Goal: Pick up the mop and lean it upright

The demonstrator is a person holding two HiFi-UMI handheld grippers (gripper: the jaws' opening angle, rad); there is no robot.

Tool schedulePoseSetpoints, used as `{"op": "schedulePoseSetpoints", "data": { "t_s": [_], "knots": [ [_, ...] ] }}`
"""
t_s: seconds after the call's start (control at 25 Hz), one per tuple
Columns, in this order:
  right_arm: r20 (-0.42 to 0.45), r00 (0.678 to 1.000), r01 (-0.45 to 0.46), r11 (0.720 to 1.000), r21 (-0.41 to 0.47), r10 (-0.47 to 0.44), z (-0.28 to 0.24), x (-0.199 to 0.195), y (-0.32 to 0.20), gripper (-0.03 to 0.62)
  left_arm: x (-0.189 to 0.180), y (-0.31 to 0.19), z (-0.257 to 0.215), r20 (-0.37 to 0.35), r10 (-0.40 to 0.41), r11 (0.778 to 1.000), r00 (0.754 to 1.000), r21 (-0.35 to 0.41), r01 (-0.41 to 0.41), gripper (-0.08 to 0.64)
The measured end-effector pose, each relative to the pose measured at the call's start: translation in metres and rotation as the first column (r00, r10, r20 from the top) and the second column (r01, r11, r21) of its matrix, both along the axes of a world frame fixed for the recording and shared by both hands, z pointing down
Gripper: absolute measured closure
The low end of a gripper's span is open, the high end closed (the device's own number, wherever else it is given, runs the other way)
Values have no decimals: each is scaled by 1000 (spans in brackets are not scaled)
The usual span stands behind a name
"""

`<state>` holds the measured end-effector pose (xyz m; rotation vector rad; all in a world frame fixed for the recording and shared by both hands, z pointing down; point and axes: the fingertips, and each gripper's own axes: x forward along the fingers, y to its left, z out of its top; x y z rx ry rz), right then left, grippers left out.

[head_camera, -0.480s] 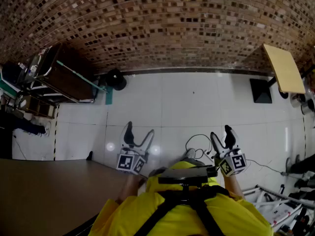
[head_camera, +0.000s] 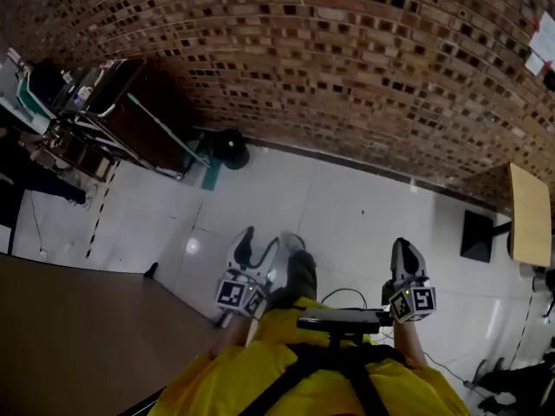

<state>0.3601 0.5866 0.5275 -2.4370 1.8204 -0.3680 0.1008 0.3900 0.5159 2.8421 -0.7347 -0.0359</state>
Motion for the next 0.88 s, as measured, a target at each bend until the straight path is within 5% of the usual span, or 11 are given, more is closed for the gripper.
{"op": "schedulePoseSetpoints", "data": {
  "t_s": [0.04,0.12,0.28,0.36,0.4,0.56,0.64,0.76,0.88],
  "knots": [
    [-31,999,6,1000,-1,-6,0,10,-26,589,12,-22,4,-1,7,1000,1000,-1,-7,291],
    [-38,999,6,1000,-1,-6,2,31,-80,514,39,-70,8,-1,27,1000,1000,-13,-27,560],
    [22,999,27,999,26,-28,-18,57,-182,474,81,-169,-4,23,51,999,998,-13,-51,560],
    [-5,997,73,997,8,-73,-25,66,-235,512,92,-216,-17,36,40,999,999,-1,-40,458],
    [-1,996,91,996,-7,-91,-25,71,-263,512,91,-239,-25,25,13,1000,1000,-1,-13,392],
    [23,976,219,975,-32,-219,-25,57,-369,512,42,-305,-37,-17,-172,985,985,-1,172,388],
    [18,946,324,945,-44,-324,-22,33,-427,512,5,-338,-21,1,-279,960,960,-26,279,539],
    [12,887,461,885,-62,-461,-12,-7,-510,512,-50,-390,3,30,-430,900,902,-58,432,546],
    [17,795,605,792,-83,-606,3,-50,-606,511,-102,-439,18,72,-580,809,811,-62,584,546]
  ]
}}
